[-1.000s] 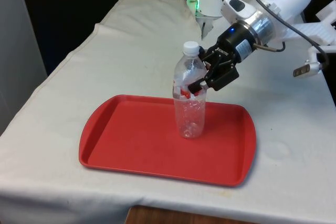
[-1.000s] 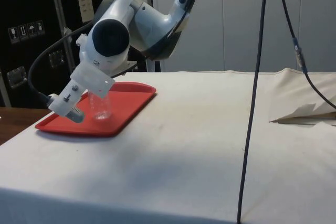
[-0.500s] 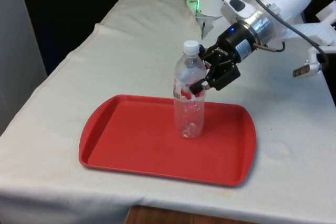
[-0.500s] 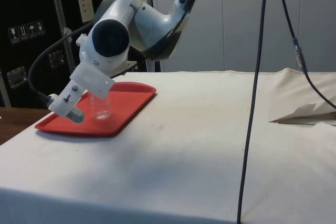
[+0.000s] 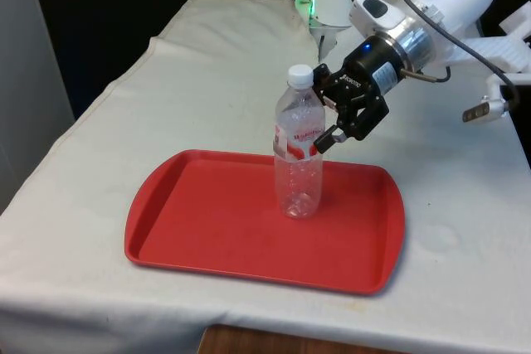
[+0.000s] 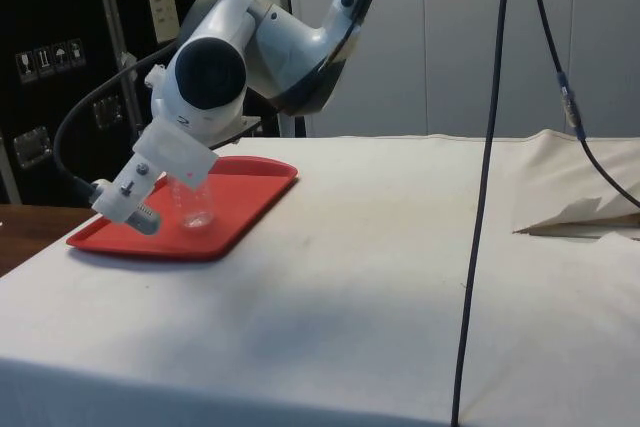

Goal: Place the bottle upright on the tray.

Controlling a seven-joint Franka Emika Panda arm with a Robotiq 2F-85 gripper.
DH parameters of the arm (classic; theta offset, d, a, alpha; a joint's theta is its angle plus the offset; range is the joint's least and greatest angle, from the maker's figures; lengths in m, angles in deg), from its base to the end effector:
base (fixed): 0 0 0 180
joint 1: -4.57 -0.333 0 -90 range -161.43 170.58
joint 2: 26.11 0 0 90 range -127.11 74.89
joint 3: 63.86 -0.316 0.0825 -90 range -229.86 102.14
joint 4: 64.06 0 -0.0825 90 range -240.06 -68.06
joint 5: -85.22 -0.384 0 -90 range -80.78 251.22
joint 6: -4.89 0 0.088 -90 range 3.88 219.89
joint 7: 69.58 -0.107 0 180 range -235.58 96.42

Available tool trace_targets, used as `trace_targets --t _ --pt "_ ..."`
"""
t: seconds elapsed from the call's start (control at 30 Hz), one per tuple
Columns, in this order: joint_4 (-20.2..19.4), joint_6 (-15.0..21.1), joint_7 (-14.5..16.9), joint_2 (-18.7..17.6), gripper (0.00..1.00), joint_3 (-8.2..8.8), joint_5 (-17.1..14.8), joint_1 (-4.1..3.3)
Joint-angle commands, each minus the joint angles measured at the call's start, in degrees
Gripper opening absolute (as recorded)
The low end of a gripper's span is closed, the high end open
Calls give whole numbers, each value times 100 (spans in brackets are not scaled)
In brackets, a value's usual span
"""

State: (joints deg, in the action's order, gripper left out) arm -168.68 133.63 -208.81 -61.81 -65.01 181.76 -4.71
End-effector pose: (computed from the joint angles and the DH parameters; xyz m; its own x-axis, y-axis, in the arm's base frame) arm 0.6436 0.0889 0.1961 0.2332 -0.3716 0.8986 -0.7675 -0.6377 -0.0645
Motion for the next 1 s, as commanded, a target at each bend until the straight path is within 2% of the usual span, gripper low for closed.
trace_targets --t 0.0,0.2,0.47,0.5,0.73,0.77,0.87,0.97 --pt "6 6 -6 0 100 -6 -6 -6" --pt "6 -46 0 0 100 -23 0 -11" --pt "6 -160 86 80 100 -160 -80 -11" --pt "23 -166 46 46 100 -138 -6 -11" --pt "-63 -246 52 138 100 -321 -143 -17" --pt "-11 -264 57 97 100 -298 -74 -17" --pt "-138 -235 -6 160 100 -413 -183 6" --pt "-178 -206 -17 172 100 -458 -252 17"
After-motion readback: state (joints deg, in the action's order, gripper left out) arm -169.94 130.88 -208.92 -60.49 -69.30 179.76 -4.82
